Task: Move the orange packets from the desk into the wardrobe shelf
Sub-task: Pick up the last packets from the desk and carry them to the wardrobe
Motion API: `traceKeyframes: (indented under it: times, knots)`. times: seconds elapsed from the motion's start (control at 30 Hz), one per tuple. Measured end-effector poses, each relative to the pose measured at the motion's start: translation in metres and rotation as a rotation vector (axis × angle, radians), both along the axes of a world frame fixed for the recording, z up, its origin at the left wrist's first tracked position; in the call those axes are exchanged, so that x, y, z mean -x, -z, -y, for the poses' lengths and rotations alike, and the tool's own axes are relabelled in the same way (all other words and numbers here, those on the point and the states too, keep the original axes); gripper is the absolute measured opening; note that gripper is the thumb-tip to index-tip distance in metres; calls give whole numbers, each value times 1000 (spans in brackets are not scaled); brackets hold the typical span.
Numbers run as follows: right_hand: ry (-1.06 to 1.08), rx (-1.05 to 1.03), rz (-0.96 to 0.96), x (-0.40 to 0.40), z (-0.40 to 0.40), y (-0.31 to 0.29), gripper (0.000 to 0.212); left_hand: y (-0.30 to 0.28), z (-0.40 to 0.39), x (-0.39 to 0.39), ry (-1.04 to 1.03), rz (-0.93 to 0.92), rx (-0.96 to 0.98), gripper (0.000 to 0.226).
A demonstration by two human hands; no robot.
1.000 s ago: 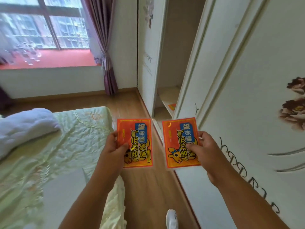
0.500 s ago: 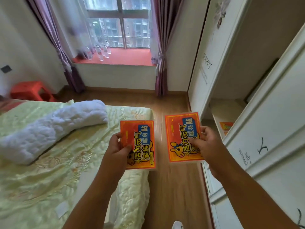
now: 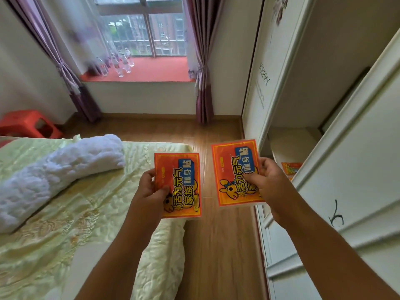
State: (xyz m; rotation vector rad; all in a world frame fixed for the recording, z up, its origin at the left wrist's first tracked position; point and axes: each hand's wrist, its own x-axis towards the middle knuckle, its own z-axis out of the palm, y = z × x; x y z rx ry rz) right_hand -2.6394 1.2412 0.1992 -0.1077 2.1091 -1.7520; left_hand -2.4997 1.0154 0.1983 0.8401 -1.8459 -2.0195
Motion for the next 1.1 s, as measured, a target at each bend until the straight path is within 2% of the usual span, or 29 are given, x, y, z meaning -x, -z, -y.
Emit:
traceKeyframes:
  times: [0.43, 0.67, 0.9, 1.1]
  knots:
    - [203, -29, 40, 104, -23, 11, 25, 9, 7, 148, 118, -21, -55, 26]
    - [277, -94, 38, 173, 10, 9, 22, 11, 54, 242, 194, -11, -76, 26]
    - [393, -45, 26, 234, 48, 5, 23, 3, 100, 329, 306, -28, -86, 28]
    - [409, -55, 47, 270, 75, 15, 21, 7, 125, 376, 333, -17, -79, 27]
